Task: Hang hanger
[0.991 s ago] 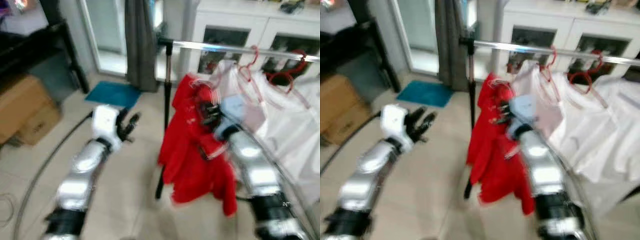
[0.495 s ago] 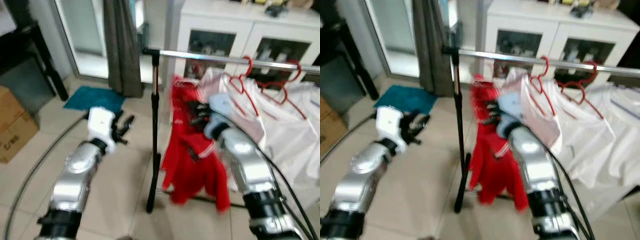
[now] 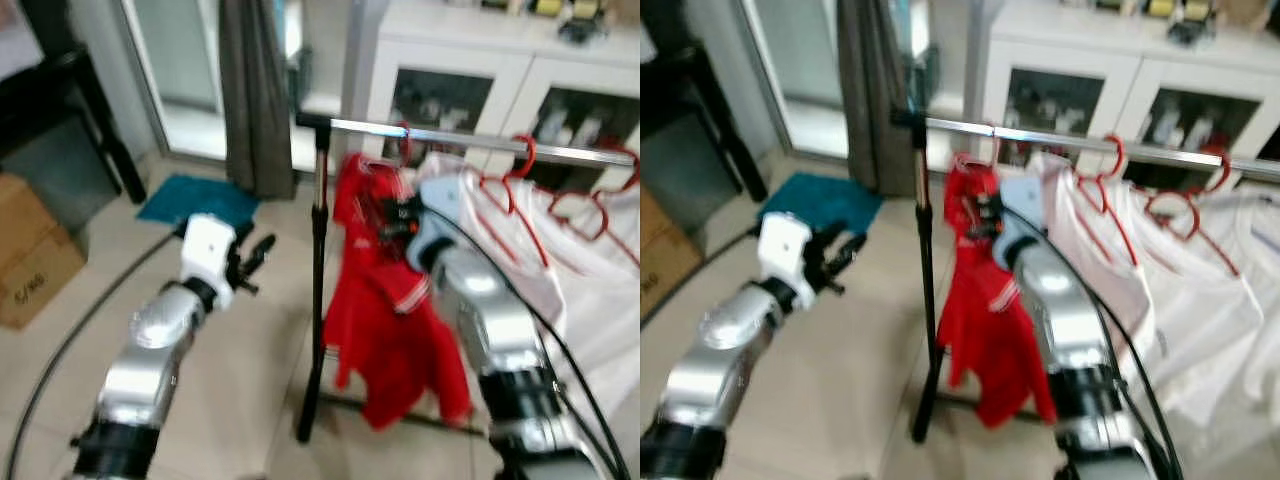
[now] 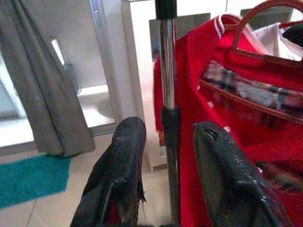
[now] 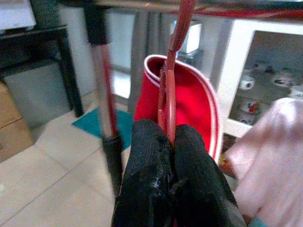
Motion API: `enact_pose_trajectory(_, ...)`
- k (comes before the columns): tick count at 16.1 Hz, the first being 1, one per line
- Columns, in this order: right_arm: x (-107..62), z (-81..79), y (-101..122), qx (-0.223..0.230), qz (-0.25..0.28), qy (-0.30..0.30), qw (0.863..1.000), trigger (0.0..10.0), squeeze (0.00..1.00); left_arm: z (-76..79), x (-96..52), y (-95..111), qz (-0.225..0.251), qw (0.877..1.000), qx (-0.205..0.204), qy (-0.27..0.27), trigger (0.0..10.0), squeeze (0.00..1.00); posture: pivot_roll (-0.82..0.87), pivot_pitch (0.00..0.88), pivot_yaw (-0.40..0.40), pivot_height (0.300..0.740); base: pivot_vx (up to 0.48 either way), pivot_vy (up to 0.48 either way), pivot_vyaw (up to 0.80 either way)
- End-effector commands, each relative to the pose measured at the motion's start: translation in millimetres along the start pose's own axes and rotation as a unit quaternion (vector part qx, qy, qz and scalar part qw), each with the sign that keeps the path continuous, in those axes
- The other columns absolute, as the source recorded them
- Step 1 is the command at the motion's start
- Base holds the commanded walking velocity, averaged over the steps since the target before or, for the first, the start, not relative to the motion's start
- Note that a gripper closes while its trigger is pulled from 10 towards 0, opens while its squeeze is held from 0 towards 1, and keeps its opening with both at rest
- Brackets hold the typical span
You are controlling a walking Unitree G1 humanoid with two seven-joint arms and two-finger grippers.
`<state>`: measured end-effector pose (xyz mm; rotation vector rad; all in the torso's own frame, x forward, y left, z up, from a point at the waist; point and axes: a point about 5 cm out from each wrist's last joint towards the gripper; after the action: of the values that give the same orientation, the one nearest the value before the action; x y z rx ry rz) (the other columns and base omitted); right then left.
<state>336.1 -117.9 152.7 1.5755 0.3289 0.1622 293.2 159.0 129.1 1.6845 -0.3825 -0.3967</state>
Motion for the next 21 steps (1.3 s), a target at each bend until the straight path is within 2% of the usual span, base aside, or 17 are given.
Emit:
enact_pose_trajectory(1, 1.5, 11.6, 12, 0.005, 0.018, -0.025, 1.000, 10.0, 0.00, 10.8, 6.6, 5, 0.005, 0.999, 0.001, -0.033, 10.0, 0.00, -0.03, 0.000, 0.018, 0.740, 0.000, 0.000, 0.00)
enact_pose_trajectory(3, 9.5, 15.1, 12, 0.007, -0.002, -0.039, 0.999, 10.0, 0.00, 19.5, 8.2, 14, 0.029, 0.997, -0.005, -0.075, 10.0, 0.00, -0.04, 0.000, 0.033, 0.740, 0.000, 0.000, 0.00)
enact_pose_trajectory(7, 23.4, 21.7, 14, 0.017, -0.021, -0.049, 0.998, 10.0, 0.00, 24.3, 4.7, 24, 0.049, 0.992, -0.007, -0.120, 10.0, 0.00, -0.03, 0.000, 0.041, 0.740, 0.000, 0.000, 0.00)
enact_pose_trajectory(9, 33.3, 27.3, 18, 0.021, -0.032, -0.058, 0.998, 10.0, 0.00, 20.9, 4.3, 28, 0.053, 0.991, -0.005, -0.125, 10.0, 0.00, -0.03, 0.000, 0.044, 0.740, 0.000, 0.000, 0.00)
enact_pose_trajectory(13, 50.3, 27.0, 23, 0.002, -0.064, -0.057, 0.996, 10.0, 0.00, 19.8, 4.1, 33, 0.056, 0.988, 0.000, -0.143, 10.0, 0.00, -0.02, 0.000, 0.044, 0.740, 0.000, 0.000, 0.00)
enact_pose_trajectory(15, 55.6, 25.2, 23, 0.020, -0.076, -0.054, 0.995, 10.0, 0.00, 21.0, 3.2, 35, 0.058, 0.986, -0.002, -0.155, 10.0, 0.00, -0.02, 0.000, 0.045, 0.740, 0.000, 0.000, 0.00)
enact_pose_trajectory(17, 59.4, 26.2, 14, 0.006, -0.118, -0.058, 0.991, 10.0, 0.00, 21.0, 1.1, 37, 0.059, 0.985, -0.001, -0.165, 10.0, 0.00, -0.01, 0.000, 0.037, 0.740, 0.000, 0.000, 0.00)
enact_pose_trajectory(18, 59.2, 26.9, 13, 0.006, -0.120, -0.057, 0.991, 10.0, 0.89, 20.5, 0.5, 37, 0.059, 0.985, -0.001, -0.164, 10.0, 0.00, -0.01, 0.000, 0.035, 0.740, 0.000, 0.000, 0.00)
enact_pose_trajectory(19, 57.6, 31.1, 16, 0.009, -0.106, -0.057, 0.993, 10.0, 1.00, 20.1, -1.0, 36, 0.058, 0.985, -0.003, -0.161, 10.0, 0.00, -0.01, 0.000, 0.035, 0.740, 0.000, 0.000, 0.00)
enact_pose_trajectory(21, 48.2, 46.0, 29, 0.015, -0.057, -0.042, 0.997, 10.0, 1.00, 19.3, -1.2, 34, 0.058, 0.987, -0.013, -0.149, 10.0, 0.00, -0.02, 0.000, 0.044, 0.740, 0.000, 0.000, 0.00)
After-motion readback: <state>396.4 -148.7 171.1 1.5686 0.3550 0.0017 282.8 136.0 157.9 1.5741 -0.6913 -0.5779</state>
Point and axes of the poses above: a point about 5 cm out from each wrist's last joint towards the gripper, its own x axis pointing out of the wrist towards the gripper, its own y axis along the axis of the wrist's last joint, z = x × y, and after that the axes turned 2 degrees about x, right-handed
